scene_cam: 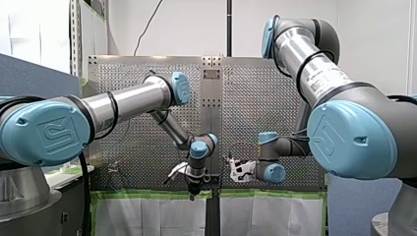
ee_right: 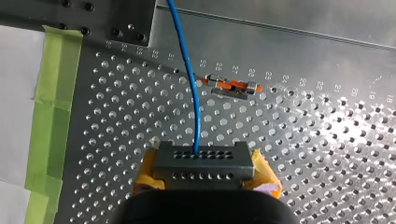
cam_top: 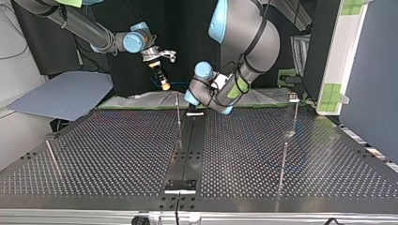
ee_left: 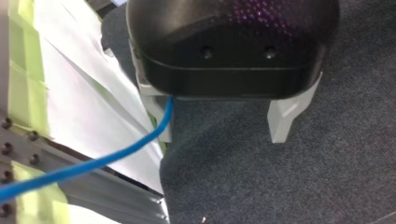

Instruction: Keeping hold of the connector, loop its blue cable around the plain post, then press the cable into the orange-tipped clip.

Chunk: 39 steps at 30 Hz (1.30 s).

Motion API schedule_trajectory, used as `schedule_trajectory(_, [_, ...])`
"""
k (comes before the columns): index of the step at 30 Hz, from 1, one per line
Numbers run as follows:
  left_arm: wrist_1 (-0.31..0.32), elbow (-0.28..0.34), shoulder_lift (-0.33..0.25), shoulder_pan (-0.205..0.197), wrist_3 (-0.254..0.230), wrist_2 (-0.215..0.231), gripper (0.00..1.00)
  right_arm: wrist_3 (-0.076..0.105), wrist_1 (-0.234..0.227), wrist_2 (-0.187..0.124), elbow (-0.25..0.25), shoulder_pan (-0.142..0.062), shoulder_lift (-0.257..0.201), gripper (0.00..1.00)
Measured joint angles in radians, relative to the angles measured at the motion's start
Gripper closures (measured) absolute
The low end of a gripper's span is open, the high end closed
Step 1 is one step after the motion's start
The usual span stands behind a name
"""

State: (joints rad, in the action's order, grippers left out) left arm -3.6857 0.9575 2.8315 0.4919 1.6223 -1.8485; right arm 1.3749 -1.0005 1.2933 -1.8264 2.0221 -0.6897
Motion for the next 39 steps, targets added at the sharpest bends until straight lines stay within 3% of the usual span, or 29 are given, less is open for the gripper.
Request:
schedule_trajectory(8, [0.003,-0.001,0.030,0.001,0.003,0.000,0.00,0.000,0.000,0.000,0.000,0.004,0.000,1.00])
schedule_trajectory(27, [0.036,0.027,0.041,-0.003,0.007,0.011,0.00,0.001,0.000,0.000,0.000,0.010,0.000,1.00])
schedule_trajectory(39, [0.034,0.045,0.091,-0.002,0.008,0.010,0.00,0.004,-0.002,-0.001,0.000,0.014,0.001,1.00])
